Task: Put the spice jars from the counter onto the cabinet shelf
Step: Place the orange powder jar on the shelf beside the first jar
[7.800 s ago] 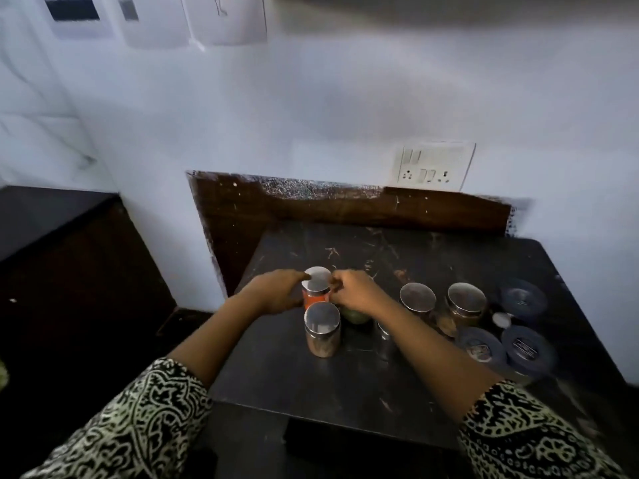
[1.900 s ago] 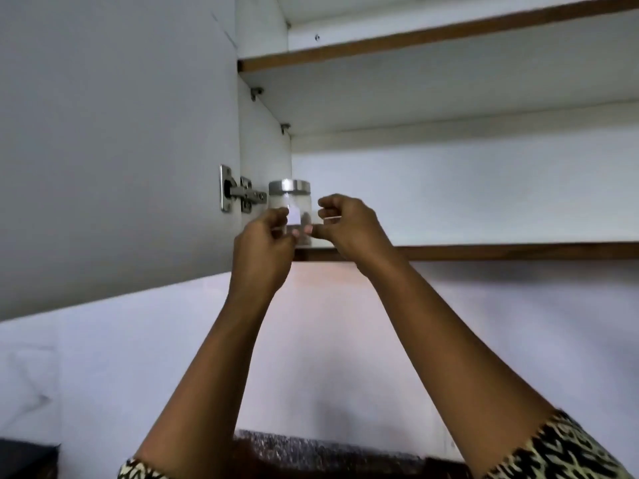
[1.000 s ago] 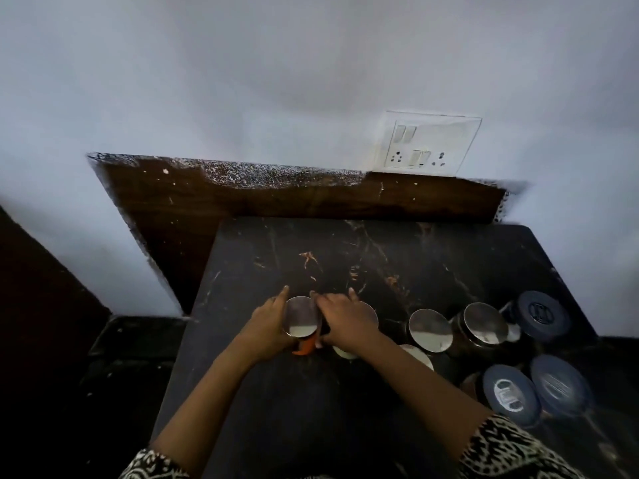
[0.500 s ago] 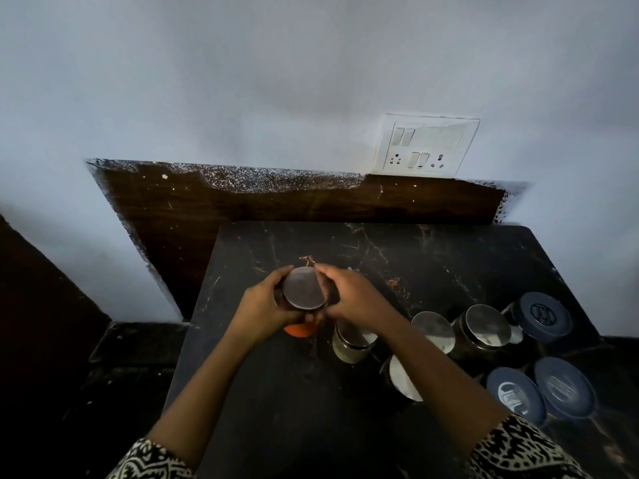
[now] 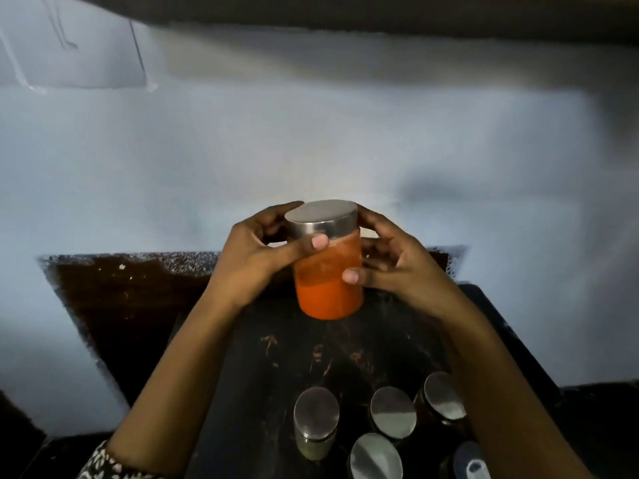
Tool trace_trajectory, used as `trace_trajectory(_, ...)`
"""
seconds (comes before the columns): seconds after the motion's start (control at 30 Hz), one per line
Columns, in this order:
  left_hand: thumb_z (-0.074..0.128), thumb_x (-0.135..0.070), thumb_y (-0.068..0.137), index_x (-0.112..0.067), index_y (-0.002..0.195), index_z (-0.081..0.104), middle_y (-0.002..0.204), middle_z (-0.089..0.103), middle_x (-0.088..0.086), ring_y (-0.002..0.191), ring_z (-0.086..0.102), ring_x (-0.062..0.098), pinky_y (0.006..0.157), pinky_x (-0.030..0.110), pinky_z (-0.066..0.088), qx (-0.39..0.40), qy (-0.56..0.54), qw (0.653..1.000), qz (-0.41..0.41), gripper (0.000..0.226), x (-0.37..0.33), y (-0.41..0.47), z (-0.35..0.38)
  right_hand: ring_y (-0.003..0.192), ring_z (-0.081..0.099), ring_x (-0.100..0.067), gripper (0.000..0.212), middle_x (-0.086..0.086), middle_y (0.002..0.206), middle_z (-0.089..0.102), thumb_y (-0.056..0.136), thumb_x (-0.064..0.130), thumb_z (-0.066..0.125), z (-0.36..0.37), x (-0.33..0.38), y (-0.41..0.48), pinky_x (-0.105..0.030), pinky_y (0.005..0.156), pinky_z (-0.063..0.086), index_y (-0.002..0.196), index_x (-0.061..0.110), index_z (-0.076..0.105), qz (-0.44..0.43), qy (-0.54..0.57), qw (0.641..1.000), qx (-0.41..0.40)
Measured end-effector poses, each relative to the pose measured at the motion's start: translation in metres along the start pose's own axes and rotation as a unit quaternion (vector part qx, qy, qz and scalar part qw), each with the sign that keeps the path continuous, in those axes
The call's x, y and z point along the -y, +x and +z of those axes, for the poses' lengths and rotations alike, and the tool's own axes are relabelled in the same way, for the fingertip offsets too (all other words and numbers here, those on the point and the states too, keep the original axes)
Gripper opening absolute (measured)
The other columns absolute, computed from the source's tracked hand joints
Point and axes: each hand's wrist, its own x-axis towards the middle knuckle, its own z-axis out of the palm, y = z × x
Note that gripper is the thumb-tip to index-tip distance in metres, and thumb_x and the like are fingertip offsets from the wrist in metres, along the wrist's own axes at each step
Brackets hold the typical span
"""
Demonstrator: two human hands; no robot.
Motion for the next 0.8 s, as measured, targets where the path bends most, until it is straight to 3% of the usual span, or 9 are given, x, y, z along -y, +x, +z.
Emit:
trace_trajectory(0.1,0.083,-0.023,0.061,-0.016,0.115,0.065,0.100,0.075,-0.003,0.093,0.070,0.008,0.069,0.021,0.056,-0.002,-0.042,0.999,0.019,0.058,-0.028,0.019,0.022,0.111,0.058,0.001,0.094,0.030,0.127,0.048,0.065,0.023,0.080,-0.020,0.016,0.001,-0.026,0.085,0.055,0.130,0.063,0.024,-0.023,-0.002,1.000,0.016)
trace_trajectory(0.17,0.079,-0.027,0.065,-0.016,0.116,0.065,0.101,0.074,-0.004,0.093,0.070,0.008,0.070,0.021,0.057,-0.001,-0.044,0.998,0.036,0.055,-0.047,0.031,0.039,0.104,0.060,0.005,0.096,0.036,0.117,0.050,0.064,0.024,0.081,-0.034,0.026,0.003,-0.022,0.077,0.056,0.128,0.066,0.022,-0.042,-0.006,0.999,-0.010)
trace_trajectory(0.27,0.075,-0.042,0.067,-0.020,0.120,0.062,0.107,0.071,-0.007,0.098,0.068,0.009,0.072,0.021,0.056,0.005,-0.034,0.998,0.049,0.059,-0.067,0.043,0.062,0.107,0.058,-0.002,0.094,0.029,0.123,0.049,0.060,0.033,0.082,-0.054,0.042,0.004,-0.019,0.075,0.057,0.125,0.068,0.024,-0.074,-0.018,0.994,-0.077)
trace_trajectory(0.33,0.072,-0.056,0.068,-0.033,0.130,0.051,0.118,0.063,-0.014,0.102,0.064,0.007,0.077,0.023,0.056,0.021,0.024,0.998,0.058,0.069,-0.074,0.046,0.078,0.106,0.055,-0.001,0.096,0.024,0.126,0.045,0.056,0.040,0.083,-0.065,0.050,0.005,-0.018,0.073,0.056,0.125,0.067,0.023,-0.088,-0.029,0.988,-0.121)
trace_trajectory(0.4,0.069,-0.060,0.067,-0.044,0.137,0.036,0.124,0.054,-0.017,0.105,0.060,0.005,0.080,0.027,0.056,0.035,0.075,0.995,0.062,0.079,-0.078,0.046,0.093,0.101,0.052,0.004,0.097,0.030,0.121,0.042,0.051,0.046,0.076,-0.075,0.055,0.004,-0.015,0.072,0.053,0.128,0.064,0.020,-0.100,-0.048,0.982,-0.154)
trace_trajectory(0.47,0.069,-0.057,0.064,-0.047,0.137,0.032,0.126,0.054,-0.012,0.104,0.061,0.007,0.081,0.031,0.058,0.031,0.067,0.996,0.058,0.082,-0.079,0.047,0.105,0.097,0.050,0.007,0.098,0.035,0.115,0.039,0.050,0.050,0.073,-0.082,0.058,0.004,-0.011,0.071,0.049,0.129,0.062,0.017,-0.105,-0.081,0.977,-0.167)
trace_trajectory(0.57,0.072,-0.052,0.061,-0.046,0.133,0.038,0.122,0.059,-0.009,0.098,0.065,0.009,0.076,0.030,0.059,0.011,0.040,0.997,0.060,0.080,-0.083,0.055,0.120,0.099,0.050,0.006,0.092,0.035,0.117,0.038,0.054,0.051,0.075,-0.100,0.060,0.000,-0.014,0.074,0.050,0.126,0.061,0.019,-0.105,-0.084,0.980,-0.148)
trace_trajectory(0.67,0.077,-0.052,0.062,-0.041,0.134,0.041,0.122,0.059,-0.006,0.098,0.063,0.012,0.071,0.026,0.059,0.007,0.023,0.998,0.053,0.082,-0.088,0.058,0.128,0.103,0.055,0.001,0.072,0.031,0.118,0.047,0.060,0.044,0.077,-0.120,0.060,-0.006,-0.014,0.072,0.054,0.118,0.057,0.035,-0.085,-0.002,0.992,-0.091)
trace_trajectory(0.8,0.075,-0.046,0.064,-0.036,0.133,0.046,0.125,0.060,0.001,0.107,0.063,0.020,0.081,0.040,0.058,0.019,-0.033,0.999,0.029,0.076,-0.088,0.062,0.142,0.101,0.063,-0.006,0.057,0.021,0.109,0.061,0.059,0.037,0.072,-0.141,0.057,-0.012,-0.019,0.077,0.055,0.111,0.044,0.051,-0.059,0.062,0.995,-0.047)
